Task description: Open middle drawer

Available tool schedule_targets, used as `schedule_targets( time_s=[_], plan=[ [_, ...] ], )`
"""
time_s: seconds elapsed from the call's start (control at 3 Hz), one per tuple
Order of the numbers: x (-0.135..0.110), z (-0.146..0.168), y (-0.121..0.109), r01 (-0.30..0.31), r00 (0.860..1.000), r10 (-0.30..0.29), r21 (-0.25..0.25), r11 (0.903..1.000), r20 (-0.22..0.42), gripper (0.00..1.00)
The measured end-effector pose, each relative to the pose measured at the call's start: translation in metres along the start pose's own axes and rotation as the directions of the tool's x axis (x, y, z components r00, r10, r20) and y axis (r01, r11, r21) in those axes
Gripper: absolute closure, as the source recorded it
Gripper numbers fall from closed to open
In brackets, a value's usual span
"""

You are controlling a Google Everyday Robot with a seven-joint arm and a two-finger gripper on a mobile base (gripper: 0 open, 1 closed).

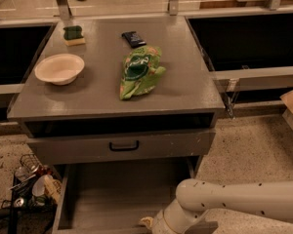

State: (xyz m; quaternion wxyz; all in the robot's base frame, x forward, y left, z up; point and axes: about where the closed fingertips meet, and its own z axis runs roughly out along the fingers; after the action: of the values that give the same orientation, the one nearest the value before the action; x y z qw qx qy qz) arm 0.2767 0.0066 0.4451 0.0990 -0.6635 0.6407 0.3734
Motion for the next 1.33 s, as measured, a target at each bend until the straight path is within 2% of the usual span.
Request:
schedule_targets(
  time_s=[0.33,0.67,1.33],
  plan=[
    [0.003,0.010,0.008,0.010,1.000,-0.010,-0.030,0.9995,-0.012,0.00],
    [0.003,0.009,0.008,0.010,1.000,-0.010,-0.030,0.9995,-0.012,0.00],
    [-0.015,-0.011,0.041,0.100,0.994,-0.098,-0.035,0.9944,0.051,0.00]
  ],
)
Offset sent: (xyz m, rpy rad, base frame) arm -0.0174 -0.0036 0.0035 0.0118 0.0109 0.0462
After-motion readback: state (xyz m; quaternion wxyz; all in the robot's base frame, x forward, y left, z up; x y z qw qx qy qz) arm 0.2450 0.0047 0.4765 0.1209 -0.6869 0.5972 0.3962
